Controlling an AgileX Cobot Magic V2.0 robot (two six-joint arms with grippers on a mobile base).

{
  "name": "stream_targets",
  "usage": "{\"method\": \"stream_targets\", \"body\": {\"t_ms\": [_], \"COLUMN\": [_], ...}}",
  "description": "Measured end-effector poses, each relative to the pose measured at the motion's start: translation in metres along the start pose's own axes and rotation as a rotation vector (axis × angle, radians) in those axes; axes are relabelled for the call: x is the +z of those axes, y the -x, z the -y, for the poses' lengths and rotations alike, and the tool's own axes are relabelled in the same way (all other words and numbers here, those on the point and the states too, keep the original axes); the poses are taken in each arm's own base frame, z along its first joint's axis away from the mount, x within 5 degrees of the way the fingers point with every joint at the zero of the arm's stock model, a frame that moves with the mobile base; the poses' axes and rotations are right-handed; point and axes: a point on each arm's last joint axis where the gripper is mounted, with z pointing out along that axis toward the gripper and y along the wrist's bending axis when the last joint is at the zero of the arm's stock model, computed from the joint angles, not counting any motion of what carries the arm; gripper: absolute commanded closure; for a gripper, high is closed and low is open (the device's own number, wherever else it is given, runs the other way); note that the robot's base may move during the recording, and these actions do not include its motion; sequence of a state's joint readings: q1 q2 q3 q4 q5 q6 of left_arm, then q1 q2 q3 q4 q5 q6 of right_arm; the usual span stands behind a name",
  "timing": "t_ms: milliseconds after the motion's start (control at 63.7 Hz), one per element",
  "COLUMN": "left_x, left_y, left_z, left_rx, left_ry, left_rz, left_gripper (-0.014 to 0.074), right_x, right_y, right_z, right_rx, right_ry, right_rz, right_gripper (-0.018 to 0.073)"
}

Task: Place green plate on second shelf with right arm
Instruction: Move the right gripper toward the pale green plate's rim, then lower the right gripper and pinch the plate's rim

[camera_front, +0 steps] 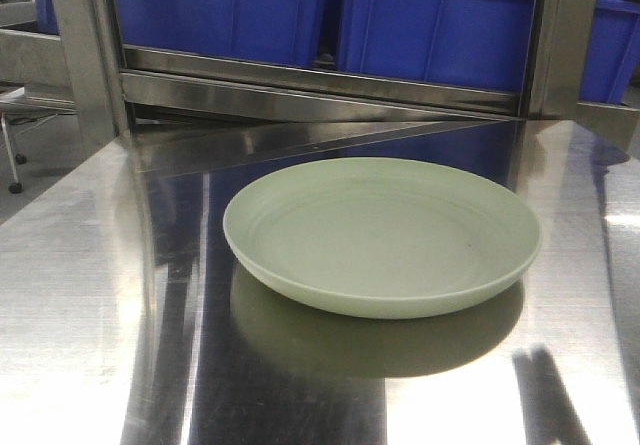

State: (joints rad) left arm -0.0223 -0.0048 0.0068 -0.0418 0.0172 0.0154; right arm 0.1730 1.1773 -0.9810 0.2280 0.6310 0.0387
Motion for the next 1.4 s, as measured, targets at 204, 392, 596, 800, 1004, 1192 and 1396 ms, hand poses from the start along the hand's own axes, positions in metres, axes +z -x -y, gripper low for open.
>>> {"method": "stream_targets", "body": {"t_ms": [204,392,596,800,1004,1192,1396], "left_x": [0.000,0.000,0.000,0.000,0.000,0.000,0.000], "left_y": [0.000,0.000,0.000,0.000,0.000,0.000,0.000], "left_z": [0.000,0.000,0.000,0.000,0.000,0.000,0.000], "left_rx": [0.000,0.000,0.000,0.000,0.000,0.000,0.000], "left_ry": [0.000,0.000,0.000,0.000,0.000,0.000,0.000], "left_rz": [0.000,0.000,0.000,0.000,0.000,0.000,0.000], "left_gripper": [0.0466,0.0466,0.0466,0.0466,0.0466,0.0466,0.0466], "right_x": [0.018,0.030,0.050,0.063,0.066,0.085,0.102], "right_y": [-0.012,-0.017,-0.041,-0.063,-0.061,-0.069,-0.075], "right_z": [-0.013,-0.013,-0.007,-0.001,-0.001,0.002,0.003], "right_rx": [0.033,0.065,0.133,0.211,0.242,0.266,0.292], "right_ry": [0.063,0.073,0.069,0.067,0.079,0.058,0.044], "right_rz": [-0.137,-0.206,-0.283,-0.299,-0.267,-0.332,-0.371], "right_gripper": [0.0142,0.0102,0.0102,0.0100,0.0100,0.0100,0.0100]}}
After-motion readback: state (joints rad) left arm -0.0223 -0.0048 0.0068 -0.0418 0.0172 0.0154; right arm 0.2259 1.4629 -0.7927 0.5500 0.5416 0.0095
